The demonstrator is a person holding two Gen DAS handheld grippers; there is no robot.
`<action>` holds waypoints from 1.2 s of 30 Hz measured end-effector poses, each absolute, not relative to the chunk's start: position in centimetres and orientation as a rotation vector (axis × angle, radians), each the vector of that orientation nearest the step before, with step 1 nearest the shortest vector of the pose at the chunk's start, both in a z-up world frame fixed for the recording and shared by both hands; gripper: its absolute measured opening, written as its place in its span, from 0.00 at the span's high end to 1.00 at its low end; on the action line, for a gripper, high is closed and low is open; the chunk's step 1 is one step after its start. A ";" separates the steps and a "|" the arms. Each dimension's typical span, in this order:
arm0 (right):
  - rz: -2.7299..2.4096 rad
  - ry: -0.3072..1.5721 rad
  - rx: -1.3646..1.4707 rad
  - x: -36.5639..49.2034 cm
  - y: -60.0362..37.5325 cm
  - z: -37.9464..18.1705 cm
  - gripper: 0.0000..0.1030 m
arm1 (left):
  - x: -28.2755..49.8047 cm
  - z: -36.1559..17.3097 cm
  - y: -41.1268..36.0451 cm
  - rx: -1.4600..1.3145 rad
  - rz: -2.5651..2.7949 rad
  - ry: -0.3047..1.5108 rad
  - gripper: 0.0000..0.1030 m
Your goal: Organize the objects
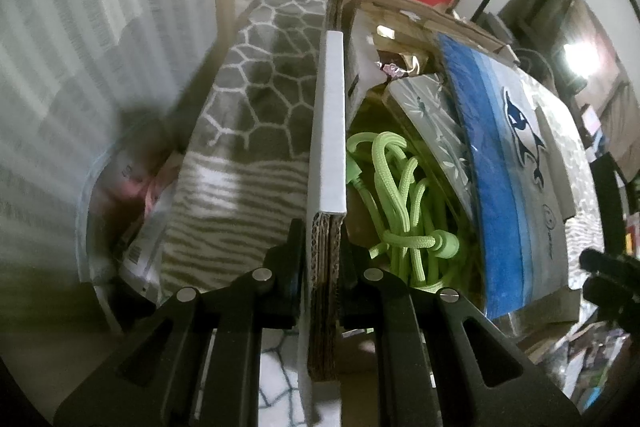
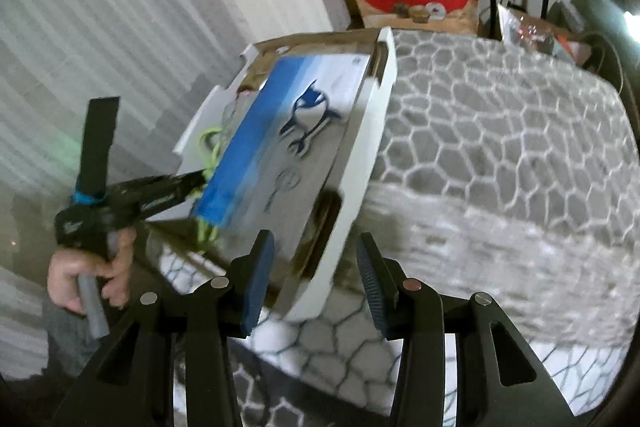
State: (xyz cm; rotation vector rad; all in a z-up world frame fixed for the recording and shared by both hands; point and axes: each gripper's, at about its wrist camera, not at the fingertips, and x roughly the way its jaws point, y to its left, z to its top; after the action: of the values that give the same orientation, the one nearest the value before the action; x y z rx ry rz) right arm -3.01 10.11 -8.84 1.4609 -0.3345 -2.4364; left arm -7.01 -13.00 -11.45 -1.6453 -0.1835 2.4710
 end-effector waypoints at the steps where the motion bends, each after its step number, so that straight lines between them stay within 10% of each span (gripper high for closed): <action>1: -2.436 -0.344 1.454 -2.6 10.1 -8.8 0.57 | -6.9 -11.4 -13.0 -1.648 2.460 -0.196 0.87; 36: -2.427 -0.901 1.385 3.2 19.0 -9.6 0.62 | -3.1 -9.4 -1.2 -1.594 2.153 -0.027 0.52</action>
State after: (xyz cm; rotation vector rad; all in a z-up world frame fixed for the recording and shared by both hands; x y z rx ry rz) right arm 3.21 18.98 -9.59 1.3853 -0.9014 -2.4267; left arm -3.14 -1.22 -9.41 -1.5941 -0.0273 2.1533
